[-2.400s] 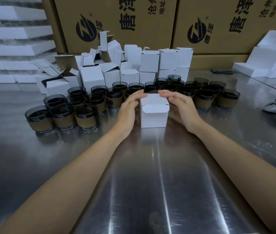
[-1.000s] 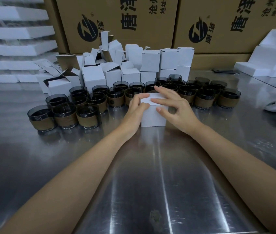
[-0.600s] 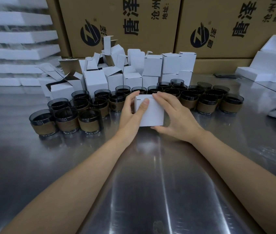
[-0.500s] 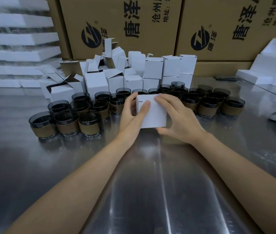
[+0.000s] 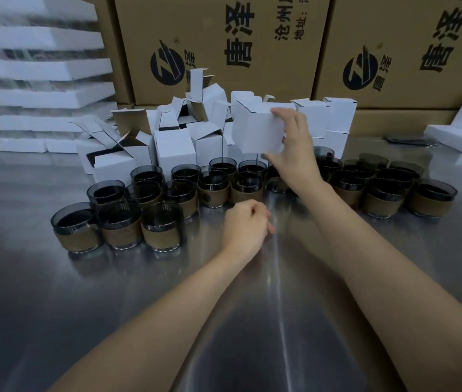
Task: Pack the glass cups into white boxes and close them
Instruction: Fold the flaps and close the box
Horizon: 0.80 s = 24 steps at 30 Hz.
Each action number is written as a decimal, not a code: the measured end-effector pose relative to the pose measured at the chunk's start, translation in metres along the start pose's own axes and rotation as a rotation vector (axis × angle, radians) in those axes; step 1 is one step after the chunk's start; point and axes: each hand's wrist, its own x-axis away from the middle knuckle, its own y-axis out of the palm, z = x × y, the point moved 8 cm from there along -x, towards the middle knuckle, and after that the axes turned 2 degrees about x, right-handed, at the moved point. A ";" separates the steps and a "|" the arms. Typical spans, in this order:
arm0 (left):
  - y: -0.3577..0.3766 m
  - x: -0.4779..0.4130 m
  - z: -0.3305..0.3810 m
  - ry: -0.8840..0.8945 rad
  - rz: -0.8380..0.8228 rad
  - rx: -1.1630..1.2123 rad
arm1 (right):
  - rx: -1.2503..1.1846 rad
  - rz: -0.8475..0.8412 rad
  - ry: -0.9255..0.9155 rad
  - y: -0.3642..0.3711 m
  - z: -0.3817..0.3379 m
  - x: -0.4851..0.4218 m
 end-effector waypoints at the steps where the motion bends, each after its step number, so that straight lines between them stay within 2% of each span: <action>1: 0.001 -0.001 -0.001 0.005 -0.001 -0.006 | 0.035 -0.005 0.008 0.009 0.000 -0.009; 5: 0.005 -0.003 -0.003 0.032 -0.019 0.028 | 0.268 -0.013 0.047 0.036 0.003 -0.037; 8: 0.008 -0.003 -0.004 0.046 -0.028 0.031 | 0.327 -0.025 0.067 0.049 0.007 -0.052; 15: 0.012 -0.003 -0.004 0.051 -0.052 0.045 | 0.286 -0.148 0.144 0.074 0.026 -0.063; 19: 0.013 -0.003 -0.003 0.046 -0.060 0.057 | 0.228 -0.146 0.180 0.079 0.028 -0.061; 24: 0.011 -0.001 -0.002 0.049 -0.057 0.043 | 0.269 -0.123 0.165 0.073 0.014 -0.060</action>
